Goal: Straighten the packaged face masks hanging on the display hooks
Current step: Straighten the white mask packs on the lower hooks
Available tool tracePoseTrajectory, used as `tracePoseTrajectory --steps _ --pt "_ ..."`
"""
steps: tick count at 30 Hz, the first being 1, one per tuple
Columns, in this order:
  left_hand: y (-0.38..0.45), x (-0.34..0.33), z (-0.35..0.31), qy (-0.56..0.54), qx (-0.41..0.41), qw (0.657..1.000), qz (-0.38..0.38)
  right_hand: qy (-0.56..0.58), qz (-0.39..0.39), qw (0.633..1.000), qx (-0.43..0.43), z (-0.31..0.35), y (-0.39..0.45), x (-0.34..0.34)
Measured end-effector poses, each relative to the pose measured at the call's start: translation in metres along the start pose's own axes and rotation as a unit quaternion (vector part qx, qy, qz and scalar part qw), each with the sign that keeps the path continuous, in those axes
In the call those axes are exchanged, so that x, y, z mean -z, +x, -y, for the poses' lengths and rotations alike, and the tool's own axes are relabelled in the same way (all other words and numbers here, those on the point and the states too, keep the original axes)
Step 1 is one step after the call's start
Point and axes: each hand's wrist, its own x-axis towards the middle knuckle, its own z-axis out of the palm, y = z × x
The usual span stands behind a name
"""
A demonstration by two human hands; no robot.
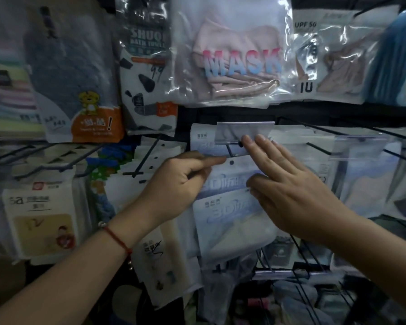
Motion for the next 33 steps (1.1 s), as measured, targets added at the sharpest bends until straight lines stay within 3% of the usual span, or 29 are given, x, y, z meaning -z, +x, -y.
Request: tracePoseTrajectory --steps 19,24,26,33 --pt "0.012 -0.015 0.012 0.085 -0.042 0.995 -0.015 -0.034 -0.013 0.999 0.014 -0.004 -0.002 -0.002" --pt "0.025 -0.017 0.026 0.249 -0.002 0.968 0.036 -0.04 -0.014 0.999 0.013 -0.004 -0.002 -0.005" --pt "0.03 -0.019 0.031 0.303 -0.025 0.952 0.032 -0.045 -0.014 0.999 0.015 -0.004 -0.002 -0.005" --pt "0.029 -0.017 0.045 0.335 -0.098 0.937 0.034 -0.054 -0.016 0.998 0.019 -0.005 0.0 -0.008"
